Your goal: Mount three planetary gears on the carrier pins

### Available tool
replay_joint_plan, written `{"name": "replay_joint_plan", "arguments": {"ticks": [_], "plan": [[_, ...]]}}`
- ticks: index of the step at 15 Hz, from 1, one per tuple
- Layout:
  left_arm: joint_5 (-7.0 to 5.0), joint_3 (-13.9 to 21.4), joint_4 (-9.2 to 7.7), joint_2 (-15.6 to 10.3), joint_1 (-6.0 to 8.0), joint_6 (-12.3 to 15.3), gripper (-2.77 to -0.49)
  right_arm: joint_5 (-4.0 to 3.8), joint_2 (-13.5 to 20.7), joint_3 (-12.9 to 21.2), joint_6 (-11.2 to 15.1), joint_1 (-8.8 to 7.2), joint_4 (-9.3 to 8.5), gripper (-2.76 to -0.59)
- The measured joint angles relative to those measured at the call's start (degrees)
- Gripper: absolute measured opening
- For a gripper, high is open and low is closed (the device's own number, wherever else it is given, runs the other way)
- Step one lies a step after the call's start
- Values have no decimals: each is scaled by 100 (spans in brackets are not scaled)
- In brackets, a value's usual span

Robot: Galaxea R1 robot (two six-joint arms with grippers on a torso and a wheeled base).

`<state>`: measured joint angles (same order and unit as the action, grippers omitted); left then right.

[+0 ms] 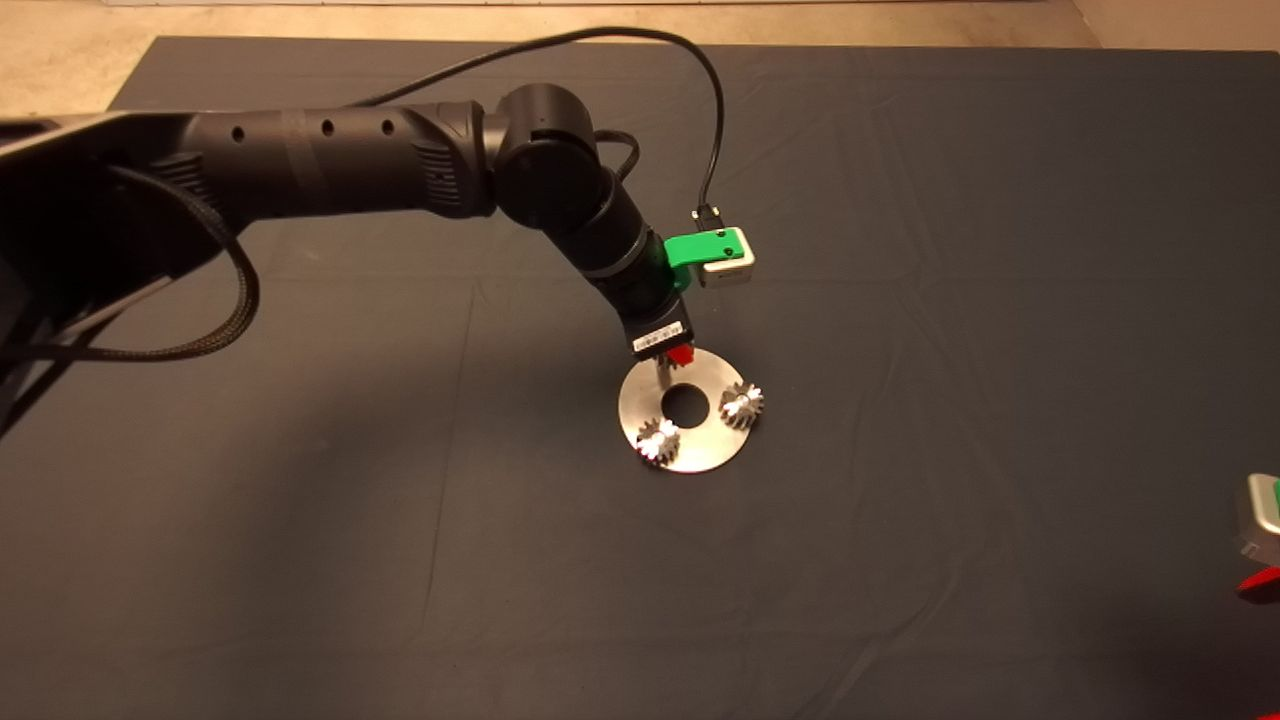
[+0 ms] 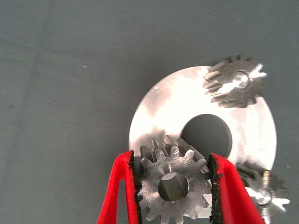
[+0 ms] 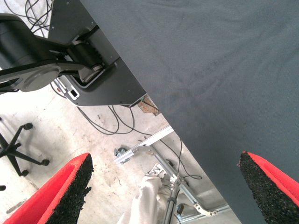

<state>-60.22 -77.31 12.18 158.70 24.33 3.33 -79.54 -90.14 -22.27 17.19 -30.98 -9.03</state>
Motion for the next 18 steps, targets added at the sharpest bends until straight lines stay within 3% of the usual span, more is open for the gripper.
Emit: {"name": "replay_joint_plan", "arguments": {"ticks": [3,10,18], "plan": [[27,-24,0,1,-2,-83,-271,2,-1,0,0,-1,0,-102],[223,-143,0,1,-63,-109,-271,1,4,0,1,0,0,-102],[235,-146,5,2,-200,-223,-271,2,30,0,0,0,0,-102]]}}
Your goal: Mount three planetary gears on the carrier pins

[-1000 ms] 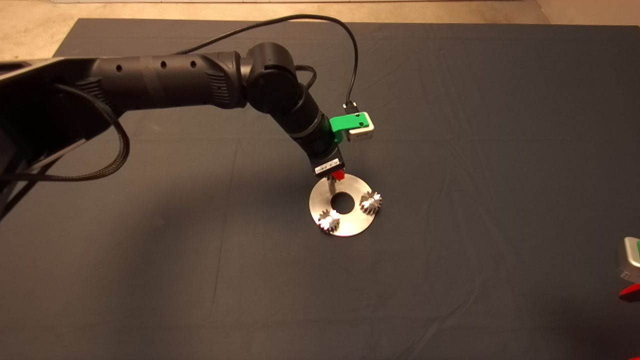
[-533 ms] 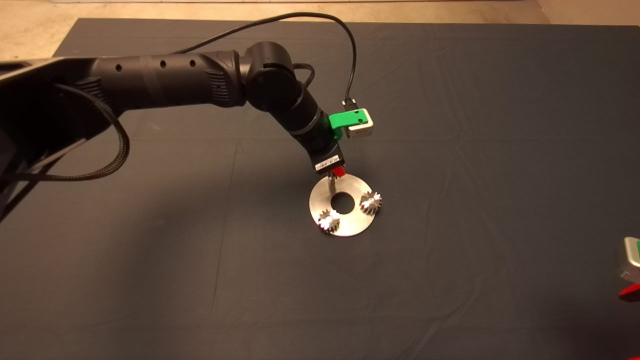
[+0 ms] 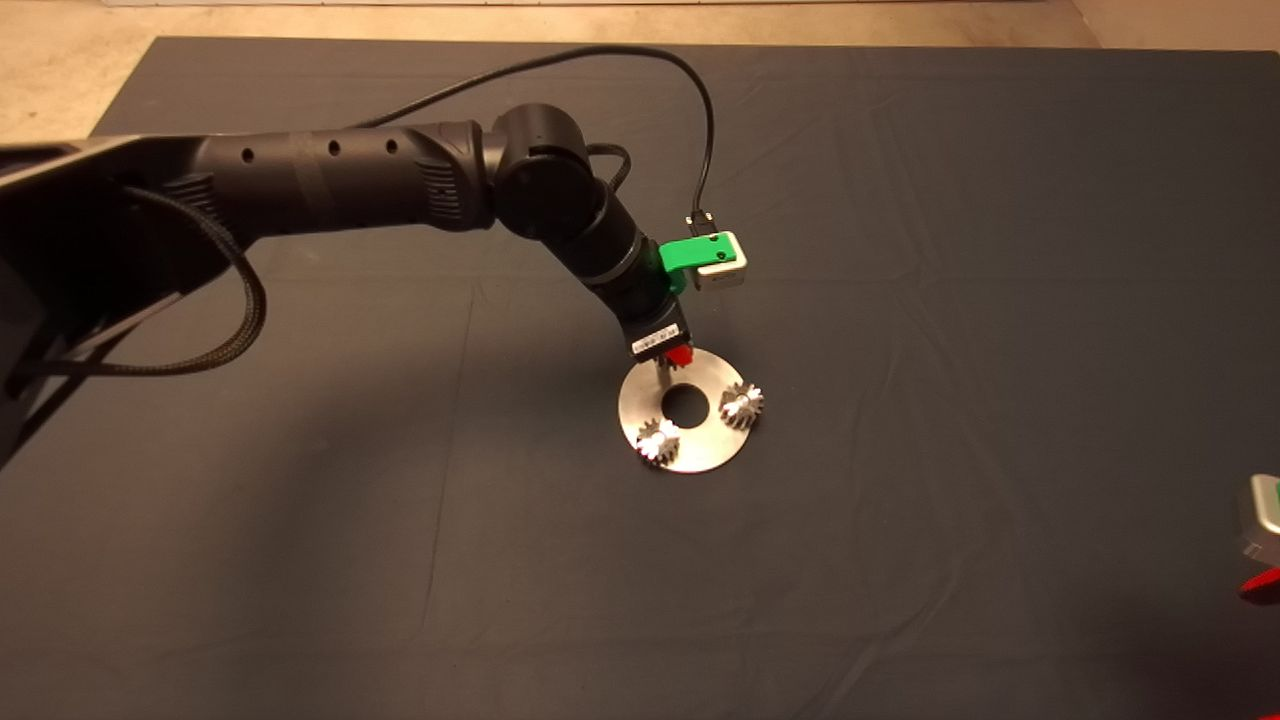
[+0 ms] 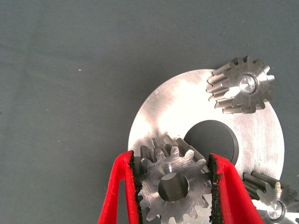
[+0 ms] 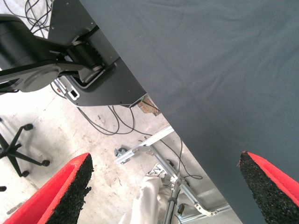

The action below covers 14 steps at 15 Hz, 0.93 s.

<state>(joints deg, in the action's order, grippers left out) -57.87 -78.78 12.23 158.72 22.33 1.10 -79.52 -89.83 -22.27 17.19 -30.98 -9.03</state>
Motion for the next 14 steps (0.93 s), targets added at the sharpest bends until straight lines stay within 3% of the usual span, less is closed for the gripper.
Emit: {"name": "replay_joint_plan", "arguments": {"ticks": [2,9,14], "plan": [[38,-2,2,1,-67,-47,-271,-2,0,0,0,-2,0,-102],[99,-38,-8,2,-73,-105,-271,0,0,0,0,-2,0,-102],[202,-251,-68,95,-69,-194,-271,2,0,0,0,-2,0,-102]]}}
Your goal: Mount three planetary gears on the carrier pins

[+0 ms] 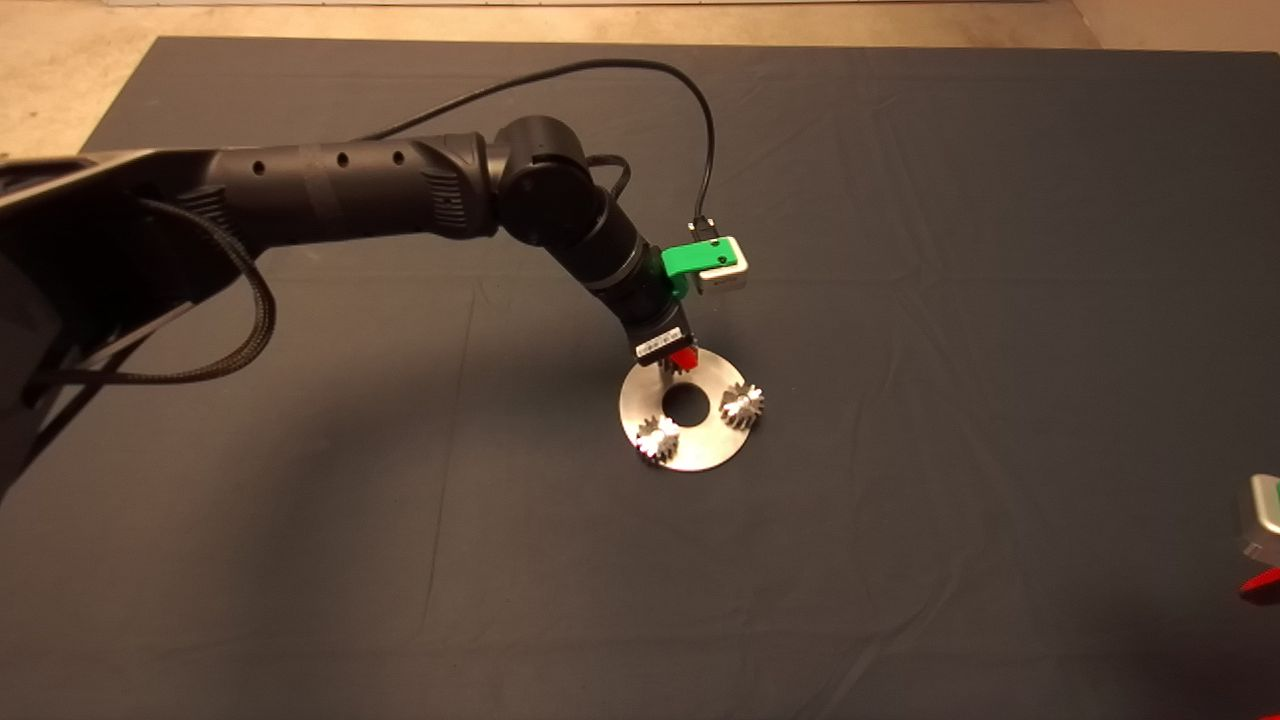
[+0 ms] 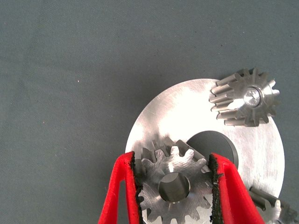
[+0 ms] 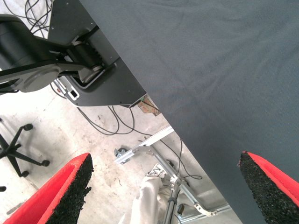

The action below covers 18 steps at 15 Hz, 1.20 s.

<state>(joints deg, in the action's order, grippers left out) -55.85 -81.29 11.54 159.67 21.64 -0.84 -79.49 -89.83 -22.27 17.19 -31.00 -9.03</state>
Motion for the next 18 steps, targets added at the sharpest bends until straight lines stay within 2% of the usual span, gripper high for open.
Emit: {"name": "replay_joint_plan", "arguments": {"ticks": [7,10,18], "plan": [[28,-49,-15,9,16,-15,-271,-2,0,-2,0,1,0,-102],[-67,-41,5,48,29,-15,-271,0,-2,-51,0,0,0,-102],[-145,-2,22,55,40,-4,-271,0,-10,-52,0,0,0,-102]]}}
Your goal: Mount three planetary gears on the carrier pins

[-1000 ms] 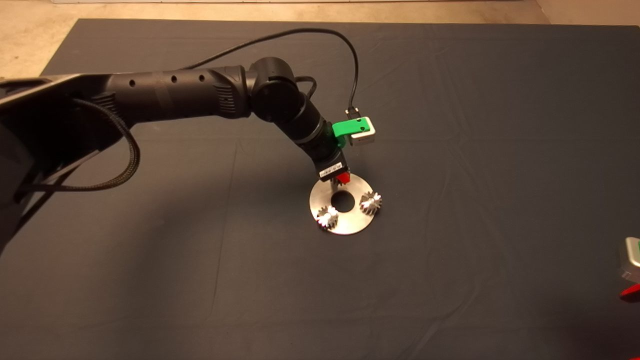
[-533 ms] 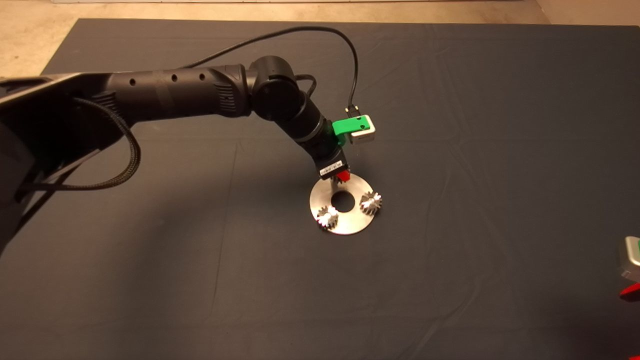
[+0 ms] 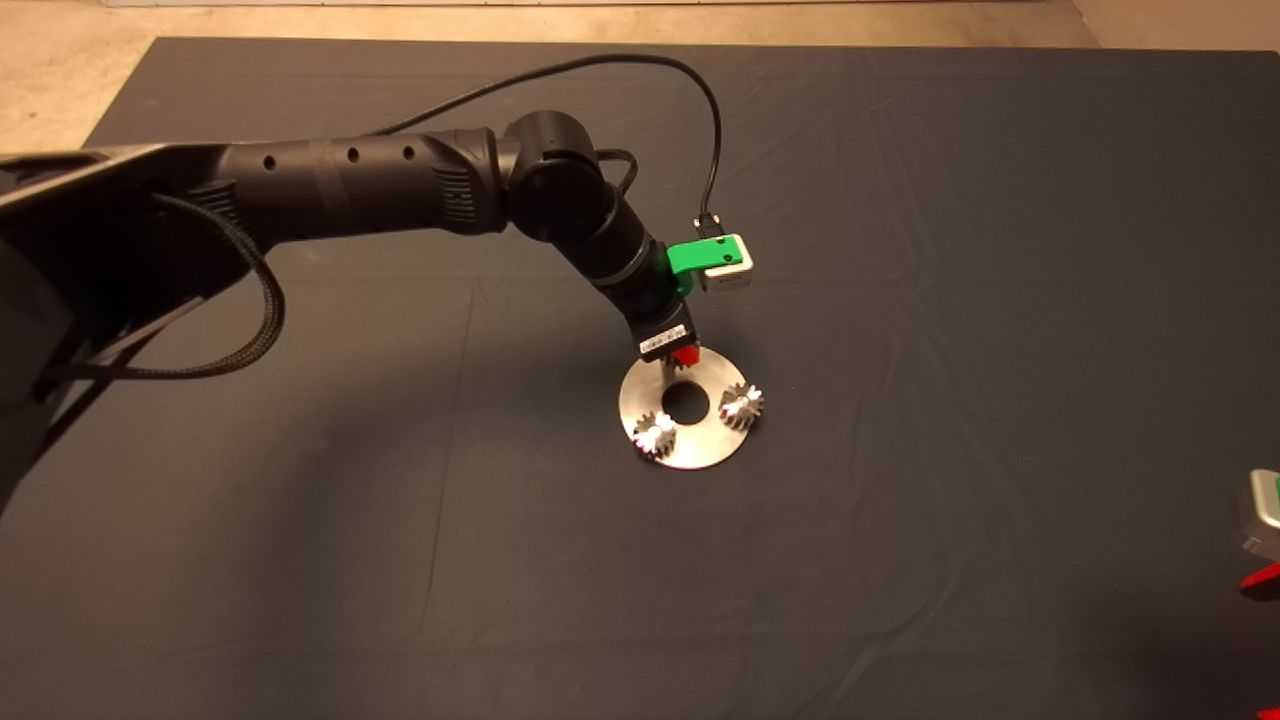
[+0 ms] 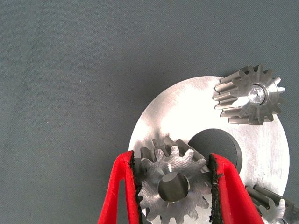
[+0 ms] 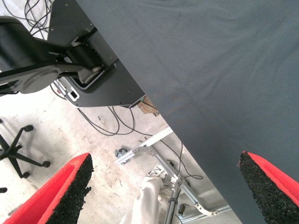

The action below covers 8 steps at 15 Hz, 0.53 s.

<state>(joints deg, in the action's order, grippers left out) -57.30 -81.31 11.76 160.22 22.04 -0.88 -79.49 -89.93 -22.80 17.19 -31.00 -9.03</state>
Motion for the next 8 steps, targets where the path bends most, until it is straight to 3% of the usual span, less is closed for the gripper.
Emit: {"name": "replay_joint_plan", "arguments": {"ticks": [1,2,8], "plan": [[-109,0,0,15,23,9,-271,4,-9,-5,0,2,0,-102],[-140,0,-5,23,53,13,-271,1,-10,-5,0,0,0,-102],[-163,-9,-8,94,205,17,-271,11,-23,-10,0,0,0,-102]]}}
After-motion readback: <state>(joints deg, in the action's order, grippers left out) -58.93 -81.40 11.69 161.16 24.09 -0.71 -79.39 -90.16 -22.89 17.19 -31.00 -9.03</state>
